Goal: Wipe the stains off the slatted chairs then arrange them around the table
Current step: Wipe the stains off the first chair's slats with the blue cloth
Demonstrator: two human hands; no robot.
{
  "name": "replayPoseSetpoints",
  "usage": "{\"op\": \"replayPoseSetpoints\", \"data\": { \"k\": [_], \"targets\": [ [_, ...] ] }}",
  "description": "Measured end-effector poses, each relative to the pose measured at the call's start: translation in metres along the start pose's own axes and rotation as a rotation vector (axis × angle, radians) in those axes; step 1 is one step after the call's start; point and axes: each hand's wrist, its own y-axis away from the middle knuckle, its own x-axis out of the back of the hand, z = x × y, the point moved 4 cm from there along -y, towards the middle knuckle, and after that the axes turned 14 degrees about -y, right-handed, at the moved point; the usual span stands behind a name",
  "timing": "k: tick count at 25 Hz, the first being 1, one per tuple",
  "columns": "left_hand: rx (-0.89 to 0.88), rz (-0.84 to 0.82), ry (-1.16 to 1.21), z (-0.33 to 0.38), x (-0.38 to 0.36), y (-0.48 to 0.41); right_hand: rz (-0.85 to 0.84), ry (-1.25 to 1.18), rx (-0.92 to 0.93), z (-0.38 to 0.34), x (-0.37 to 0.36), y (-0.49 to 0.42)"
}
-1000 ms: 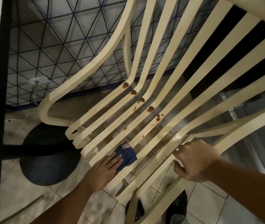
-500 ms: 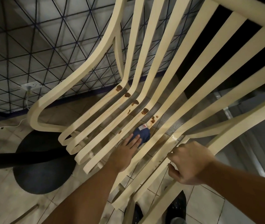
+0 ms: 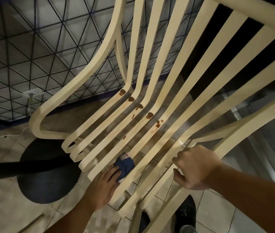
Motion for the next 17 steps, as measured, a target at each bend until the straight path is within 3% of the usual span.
{"op": "replayPoseSetpoints", "data": {
  "k": [4,8,11,17],
  "targets": [
    [-0.006,0.001,-0.126,0.014,0.006,-0.042,0.014,-0.014,0.001,0.000,-0.002,-0.001],
    [-0.039,-0.088,-0.069,0.031,0.020,-0.122,-0.003,-0.028,-0.002,0.001,-0.004,0.000],
    [0.015,-0.055,0.011,0.045,0.034,-0.164,-0.007,-0.015,-0.009,0.000,-0.002,0.000],
    [-0.021,-0.033,-0.079,0.031,0.020,-0.110,-0.011,-0.001,0.000,-0.001,0.000,-0.001]
  ]
}}
